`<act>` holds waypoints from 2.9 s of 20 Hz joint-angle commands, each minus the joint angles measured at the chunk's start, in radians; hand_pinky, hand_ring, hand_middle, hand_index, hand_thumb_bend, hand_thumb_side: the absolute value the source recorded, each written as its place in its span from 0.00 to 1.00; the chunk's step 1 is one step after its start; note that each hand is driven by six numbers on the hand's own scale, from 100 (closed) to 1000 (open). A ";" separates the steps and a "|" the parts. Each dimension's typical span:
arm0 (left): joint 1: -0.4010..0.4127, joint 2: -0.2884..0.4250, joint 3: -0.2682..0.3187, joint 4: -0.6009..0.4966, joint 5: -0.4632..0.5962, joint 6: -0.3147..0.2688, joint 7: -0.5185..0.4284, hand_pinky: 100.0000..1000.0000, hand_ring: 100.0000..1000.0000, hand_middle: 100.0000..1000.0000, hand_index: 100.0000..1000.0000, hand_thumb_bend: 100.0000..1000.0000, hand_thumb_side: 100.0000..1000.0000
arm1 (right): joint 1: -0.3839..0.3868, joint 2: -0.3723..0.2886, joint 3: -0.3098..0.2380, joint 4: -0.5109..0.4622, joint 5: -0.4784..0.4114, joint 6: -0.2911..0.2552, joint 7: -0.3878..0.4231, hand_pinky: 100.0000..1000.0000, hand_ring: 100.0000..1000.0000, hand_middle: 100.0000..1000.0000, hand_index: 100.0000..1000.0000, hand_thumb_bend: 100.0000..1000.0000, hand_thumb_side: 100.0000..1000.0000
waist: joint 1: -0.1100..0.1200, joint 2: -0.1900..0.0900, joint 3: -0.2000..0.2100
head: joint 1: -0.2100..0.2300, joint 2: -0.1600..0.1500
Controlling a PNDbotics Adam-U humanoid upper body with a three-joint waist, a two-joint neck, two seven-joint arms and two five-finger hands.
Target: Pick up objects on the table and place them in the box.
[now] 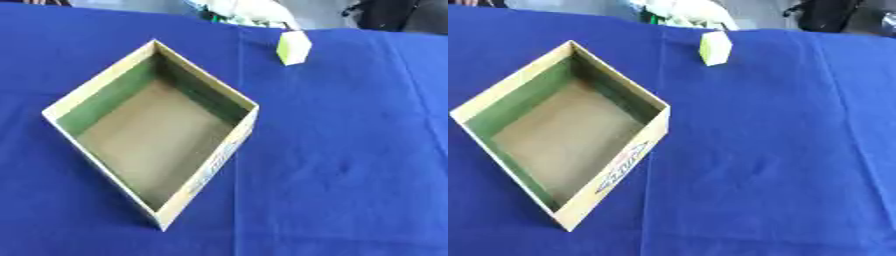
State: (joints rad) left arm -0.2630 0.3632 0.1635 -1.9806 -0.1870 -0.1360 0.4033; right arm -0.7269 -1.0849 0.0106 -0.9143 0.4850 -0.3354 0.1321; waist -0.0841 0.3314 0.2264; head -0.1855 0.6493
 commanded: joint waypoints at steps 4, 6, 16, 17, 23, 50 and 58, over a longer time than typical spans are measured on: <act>-0.011 0.031 -0.001 -0.019 0.003 0.000 -0.008 0.68 0.72 0.86 0.62 0.20 0.85 | -0.052 -0.019 0.028 0.003 0.085 -0.093 0.092 0.97 0.96 0.89 0.96 0.22 0.70 | -0.001 -0.026 0.003 | -0.011 -0.001; -0.012 0.031 -0.002 -0.019 0.004 0.000 -0.009 0.68 0.72 0.86 0.62 0.20 0.85 | -0.066 -0.014 0.037 0.020 0.115 -0.118 0.123 0.97 0.96 0.90 0.98 0.21 0.68 | -0.002 -0.027 0.004 | -0.012 -0.001; -0.014 0.029 -0.005 -0.019 0.009 0.000 -0.014 0.68 0.72 0.86 0.62 0.20 0.85 | -0.163 0.052 0.045 0.048 0.194 -0.127 0.278 0.96 0.93 0.89 1.00 0.13 0.61 | -0.003 -0.032 0.006 | -0.018 0.000; -0.015 0.028 -0.005 -0.019 0.009 0.000 -0.014 0.68 0.72 0.86 0.62 0.19 0.85 | -0.173 0.061 0.045 0.047 0.190 -0.124 0.295 0.95 0.92 0.89 1.00 0.11 0.60 | -0.002 -0.033 0.007 | -0.019 0.000; -0.017 0.026 -0.009 -0.019 0.011 0.000 -0.019 0.68 0.72 0.86 0.62 0.19 0.85 | -0.234 0.109 0.047 0.036 0.177 -0.106 0.394 0.95 0.93 0.89 1.00 0.07 0.58 | -0.003 -0.030 0.016 | -0.029 -0.001; -0.041 0.020 -0.022 -0.019 0.021 -0.001 -0.047 0.68 0.72 0.87 0.62 0.17 0.86 | -0.332 0.231 0.077 0.007 0.309 -0.157 0.396 0.94 0.92 0.89 1.00 0.10 0.55 | -0.027 -0.003 0.099 | -0.105 -0.028; -0.052 0.024 -0.026 -0.019 0.020 -0.003 -0.053 0.68 0.72 0.87 0.62 0.16 0.86 | -0.344 0.245 0.074 0.007 0.312 -0.155 0.404 0.94 0.92 0.89 1.00 0.02 0.53 | -0.038 0.018 0.125 | -0.140 -0.036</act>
State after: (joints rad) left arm -0.3067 0.3627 0.1386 -1.9806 -0.1698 -0.1381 0.3547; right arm -1.0485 -0.8141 0.0925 -0.8949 0.7913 -0.4889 0.5330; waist -0.1310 0.3686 0.3540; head -0.3197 0.6252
